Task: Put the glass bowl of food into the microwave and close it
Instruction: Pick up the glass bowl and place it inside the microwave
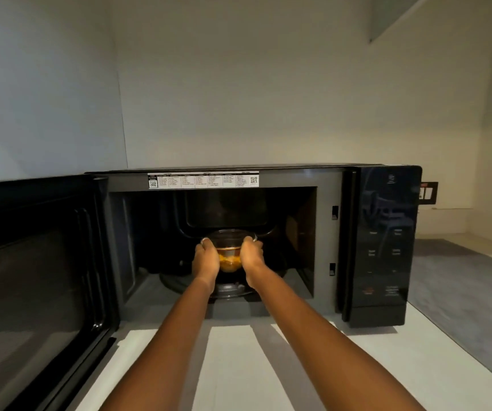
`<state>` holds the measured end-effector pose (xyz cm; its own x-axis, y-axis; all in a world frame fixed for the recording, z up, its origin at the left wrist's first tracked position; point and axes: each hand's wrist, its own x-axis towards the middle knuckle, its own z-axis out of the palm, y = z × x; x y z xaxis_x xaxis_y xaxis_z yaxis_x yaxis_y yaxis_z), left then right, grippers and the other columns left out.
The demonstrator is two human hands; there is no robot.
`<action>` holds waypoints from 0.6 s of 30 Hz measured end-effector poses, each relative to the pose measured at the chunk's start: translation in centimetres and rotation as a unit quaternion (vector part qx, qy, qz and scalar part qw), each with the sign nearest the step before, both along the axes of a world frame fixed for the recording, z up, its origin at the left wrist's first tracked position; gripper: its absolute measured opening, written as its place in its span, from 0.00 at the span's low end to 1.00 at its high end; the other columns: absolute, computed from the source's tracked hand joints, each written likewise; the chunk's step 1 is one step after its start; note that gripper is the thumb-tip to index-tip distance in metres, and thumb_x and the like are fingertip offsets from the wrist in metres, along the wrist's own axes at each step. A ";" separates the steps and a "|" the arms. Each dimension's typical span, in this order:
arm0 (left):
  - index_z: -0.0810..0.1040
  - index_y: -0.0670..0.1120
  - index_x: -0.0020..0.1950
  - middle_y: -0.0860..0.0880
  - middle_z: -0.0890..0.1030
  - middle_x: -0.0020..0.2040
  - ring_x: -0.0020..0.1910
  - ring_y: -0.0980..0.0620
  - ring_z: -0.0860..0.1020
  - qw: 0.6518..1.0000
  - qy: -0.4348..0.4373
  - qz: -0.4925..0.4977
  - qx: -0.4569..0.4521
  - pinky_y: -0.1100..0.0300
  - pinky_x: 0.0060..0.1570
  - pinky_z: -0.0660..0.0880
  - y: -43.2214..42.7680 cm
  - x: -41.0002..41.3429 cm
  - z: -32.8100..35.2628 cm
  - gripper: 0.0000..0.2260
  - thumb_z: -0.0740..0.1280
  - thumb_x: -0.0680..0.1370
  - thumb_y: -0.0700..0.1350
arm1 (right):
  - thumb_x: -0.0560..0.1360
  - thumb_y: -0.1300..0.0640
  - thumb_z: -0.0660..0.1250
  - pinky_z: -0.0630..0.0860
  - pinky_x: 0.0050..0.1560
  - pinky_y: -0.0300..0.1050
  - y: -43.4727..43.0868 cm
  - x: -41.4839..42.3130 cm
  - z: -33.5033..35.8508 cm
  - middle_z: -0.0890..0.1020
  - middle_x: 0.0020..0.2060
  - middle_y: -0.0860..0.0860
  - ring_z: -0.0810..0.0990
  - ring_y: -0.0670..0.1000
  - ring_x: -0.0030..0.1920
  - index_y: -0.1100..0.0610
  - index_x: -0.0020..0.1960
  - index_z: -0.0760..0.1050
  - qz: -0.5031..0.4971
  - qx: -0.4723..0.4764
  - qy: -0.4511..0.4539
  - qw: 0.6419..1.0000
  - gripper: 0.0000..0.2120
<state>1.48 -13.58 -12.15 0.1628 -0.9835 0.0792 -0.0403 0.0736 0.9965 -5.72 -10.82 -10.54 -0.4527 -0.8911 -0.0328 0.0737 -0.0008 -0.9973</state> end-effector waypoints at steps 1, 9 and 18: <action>0.66 0.39 0.69 0.38 0.73 0.66 0.64 0.40 0.71 1.000 -0.007 0.006 0.007 0.51 0.63 0.67 -0.8 0.0 -0.1 0.22 0.47 0.83 0.51 | 0.81 0.56 0.48 0.68 0.68 0.53 -0.9 0.0 -0.3 0.66 0.70 0.62 0.68 0.60 0.67 0.63 0.72 0.56 0.008 0.002 -0.006 1.000 0.22; 0.74 0.40 0.61 0.40 0.76 0.58 0.53 0.43 0.77 1.000 0.007 -0.007 0.006 0.56 0.55 0.71 -5.8 0.0 -0.6 0.21 0.48 0.83 0.51 | 0.82 0.50 0.49 0.73 0.58 0.49 -5.7 -0.2 -0.7 0.74 0.64 0.61 0.75 0.59 0.61 0.62 0.68 0.65 0.044 -0.028 0.003 0.999 0.22; 0.66 0.40 0.71 0.37 0.70 0.70 0.68 0.39 0.69 1.000 -0.005 -0.006 -0.002 0.49 0.70 0.65 -8.0 -0.1 -1.0 0.24 0.46 0.83 0.53 | 0.82 0.52 0.48 0.68 0.68 0.56 -7.9 0.1 -0.7 0.71 0.67 0.65 0.71 0.63 0.66 0.65 0.69 0.62 0.025 -0.033 0.001 0.999 0.21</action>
